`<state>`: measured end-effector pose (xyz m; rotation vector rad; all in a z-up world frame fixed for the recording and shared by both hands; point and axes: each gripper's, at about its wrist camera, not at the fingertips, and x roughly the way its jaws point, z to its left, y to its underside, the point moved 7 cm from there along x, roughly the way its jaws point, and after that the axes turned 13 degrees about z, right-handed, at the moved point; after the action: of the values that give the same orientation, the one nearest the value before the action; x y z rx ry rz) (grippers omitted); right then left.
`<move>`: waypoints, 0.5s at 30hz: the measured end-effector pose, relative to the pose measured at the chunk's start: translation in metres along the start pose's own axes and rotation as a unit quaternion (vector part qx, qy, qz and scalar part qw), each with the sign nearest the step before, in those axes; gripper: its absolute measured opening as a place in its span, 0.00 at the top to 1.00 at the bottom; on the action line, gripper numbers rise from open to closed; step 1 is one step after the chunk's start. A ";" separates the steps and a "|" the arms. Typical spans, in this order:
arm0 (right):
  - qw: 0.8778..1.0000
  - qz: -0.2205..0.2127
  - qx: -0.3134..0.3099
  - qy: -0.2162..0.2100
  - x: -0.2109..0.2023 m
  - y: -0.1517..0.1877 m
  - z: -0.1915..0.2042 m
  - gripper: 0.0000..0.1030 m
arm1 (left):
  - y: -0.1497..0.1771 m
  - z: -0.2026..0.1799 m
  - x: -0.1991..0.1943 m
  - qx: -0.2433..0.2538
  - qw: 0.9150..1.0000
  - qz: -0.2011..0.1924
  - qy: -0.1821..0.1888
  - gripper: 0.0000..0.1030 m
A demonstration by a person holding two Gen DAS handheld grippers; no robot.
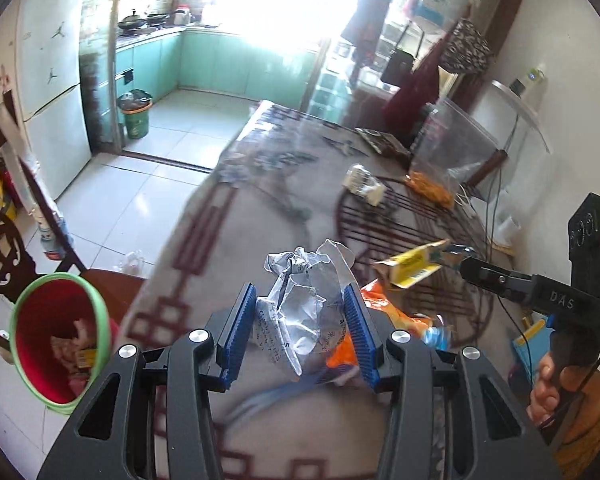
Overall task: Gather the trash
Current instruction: 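Carry the orange snack bag and white foil over the red bucket with both tools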
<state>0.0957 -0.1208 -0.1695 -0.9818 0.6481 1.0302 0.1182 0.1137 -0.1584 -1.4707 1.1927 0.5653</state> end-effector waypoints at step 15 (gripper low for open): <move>0.970 0.136 -0.039 0.197 0.127 0.020 0.006 0.08 | 0.003 0.111 -0.020 0.000 1.000 0.022 0.014 0.58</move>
<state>0.1283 -0.0607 -0.2786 -1.2026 1.1004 1.1145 0.1370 0.2240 -0.1738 -1.4587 1.2484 0.5758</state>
